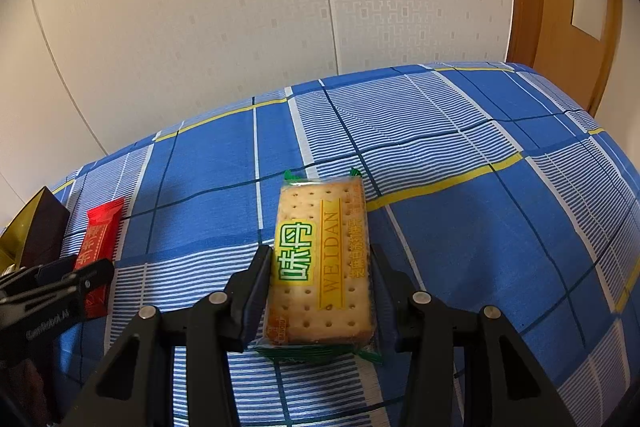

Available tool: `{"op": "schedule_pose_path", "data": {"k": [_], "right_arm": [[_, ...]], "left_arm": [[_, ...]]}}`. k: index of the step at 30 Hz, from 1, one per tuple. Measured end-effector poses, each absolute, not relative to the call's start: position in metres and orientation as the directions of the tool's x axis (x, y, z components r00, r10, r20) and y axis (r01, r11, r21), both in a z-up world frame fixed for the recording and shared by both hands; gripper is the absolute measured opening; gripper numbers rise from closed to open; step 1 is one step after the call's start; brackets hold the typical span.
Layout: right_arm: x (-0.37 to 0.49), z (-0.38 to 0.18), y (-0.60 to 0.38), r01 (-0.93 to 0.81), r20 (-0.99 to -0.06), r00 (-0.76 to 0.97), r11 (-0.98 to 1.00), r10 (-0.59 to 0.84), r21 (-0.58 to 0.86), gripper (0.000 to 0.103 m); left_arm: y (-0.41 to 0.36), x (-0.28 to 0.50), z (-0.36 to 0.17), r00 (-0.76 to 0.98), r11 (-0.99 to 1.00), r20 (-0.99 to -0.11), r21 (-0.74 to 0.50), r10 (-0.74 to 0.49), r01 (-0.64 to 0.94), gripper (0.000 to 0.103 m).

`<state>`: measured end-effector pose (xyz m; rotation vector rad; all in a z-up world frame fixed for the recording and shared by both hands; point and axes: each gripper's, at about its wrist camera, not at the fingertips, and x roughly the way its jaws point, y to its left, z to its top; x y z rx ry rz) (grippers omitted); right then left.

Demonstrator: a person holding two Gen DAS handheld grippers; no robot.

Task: Organize snacks
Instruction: 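Grasp the red gold-print cake packet with the left gripper, then carry the red packet into the gold tray and open the left gripper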

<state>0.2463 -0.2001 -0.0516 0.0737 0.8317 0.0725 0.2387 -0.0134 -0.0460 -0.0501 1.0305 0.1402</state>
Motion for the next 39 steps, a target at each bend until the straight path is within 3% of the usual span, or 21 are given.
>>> {"op": "schedule_pose_path", "data": {"k": [3, 8, 17, 25, 39], "right_arm": [[0.246, -0.052, -0.201, -0.036, -0.735, 0.671, 0.995, 0.093, 0.093, 0.048], [0.246, -0.052, -0.200, -0.036, -0.735, 0.671, 0.995, 0.093, 0.094, 0.048], [0.247, -0.052, -0.200, -0.035, -0.736, 0.671, 0.995, 0.090, 0.090, 0.048], [0.247, -0.052, -0.199, -0.034, -0.736, 0.671, 0.996, 0.086, 0.086, 0.048], [0.247, -0.052, -0.201, -0.040, -0.737, 0.671, 0.996, 0.087, 0.081, 0.048]], "left_arm": [[-0.013, 0.238, -0.047, 0.521, 0.991, -0.850, 0.018, 0.084, -0.131, 0.052], [-0.014, 0.231, -0.046, 0.541, 0.994, -0.839, -0.005, 0.056, -0.110, 0.040], [-0.012, 0.199, -0.034, 0.578, 0.984, -0.812, -0.153, -0.074, -0.088, 0.039], [-0.005, 0.164, -0.009, 0.637, 0.975, -0.760, -0.213, -0.127, -0.059, 0.039], [0.056, 0.121, 0.034, 0.739, 0.956, -0.670, -0.255, -0.067, -0.145, 0.039]]}}
